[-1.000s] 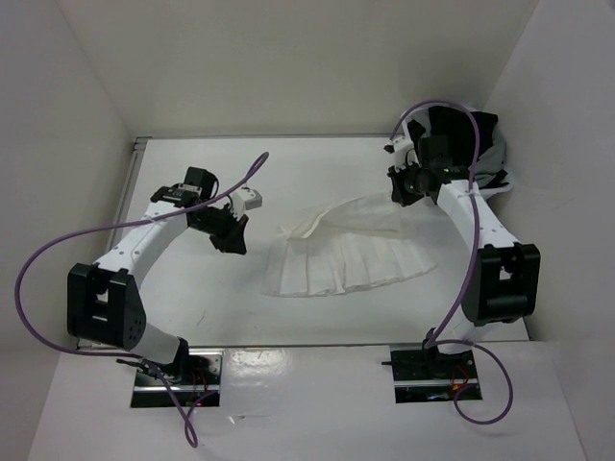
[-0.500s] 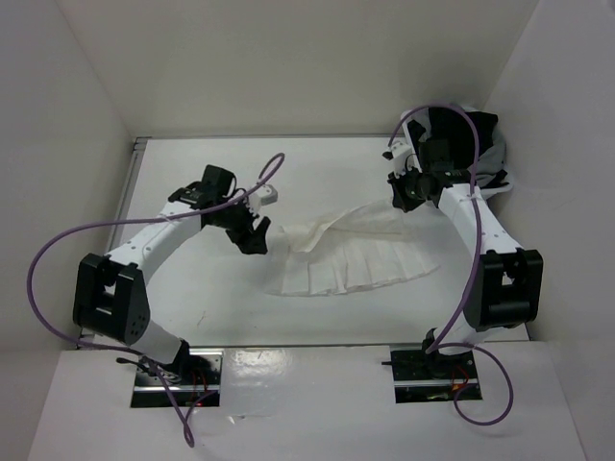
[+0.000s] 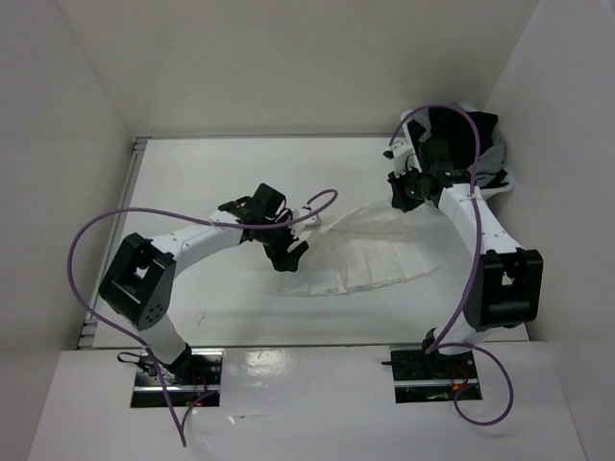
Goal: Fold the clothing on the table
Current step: Fold the skirt
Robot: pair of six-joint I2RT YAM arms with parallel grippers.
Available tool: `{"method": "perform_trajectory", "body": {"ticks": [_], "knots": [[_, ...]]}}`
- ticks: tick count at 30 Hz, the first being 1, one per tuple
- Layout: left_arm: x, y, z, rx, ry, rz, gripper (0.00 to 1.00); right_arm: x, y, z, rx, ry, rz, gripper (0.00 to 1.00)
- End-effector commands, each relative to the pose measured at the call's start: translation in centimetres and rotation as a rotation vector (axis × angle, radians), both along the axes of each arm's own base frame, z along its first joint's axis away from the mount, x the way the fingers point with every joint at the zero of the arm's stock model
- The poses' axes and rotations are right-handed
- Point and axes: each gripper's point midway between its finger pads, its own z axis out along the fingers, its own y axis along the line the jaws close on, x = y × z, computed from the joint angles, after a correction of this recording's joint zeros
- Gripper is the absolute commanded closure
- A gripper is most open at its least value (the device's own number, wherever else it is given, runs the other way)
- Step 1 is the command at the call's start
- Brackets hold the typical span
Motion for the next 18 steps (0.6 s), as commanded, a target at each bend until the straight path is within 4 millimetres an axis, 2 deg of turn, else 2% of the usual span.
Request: {"method": "perform_trajectory", "body": {"ticks": [1,5,12,18], "knots": [[1.7,-1.3,0.2,-0.012,-0.054,0.033,0.2,0.1,0.4,0.5,0.02,-0.01,-0.002,1.0],[2.6,-2.1,0.3,-0.004,-0.091,0.047,0.22,0.1,0.4,0.5,0.025,-0.007,-0.009,1.0],[3.8,-2.9,0.4,-0.014,-0.097,0.074,0.36,0.3,0.1,0.9,0.031,-0.013,-0.025,1.0],[4.3,-3.2,0.8,-0.021,-0.107,0.075,0.69,0.4,-0.2,0.9,0.031,-0.013,-0.034,1.0]]}}
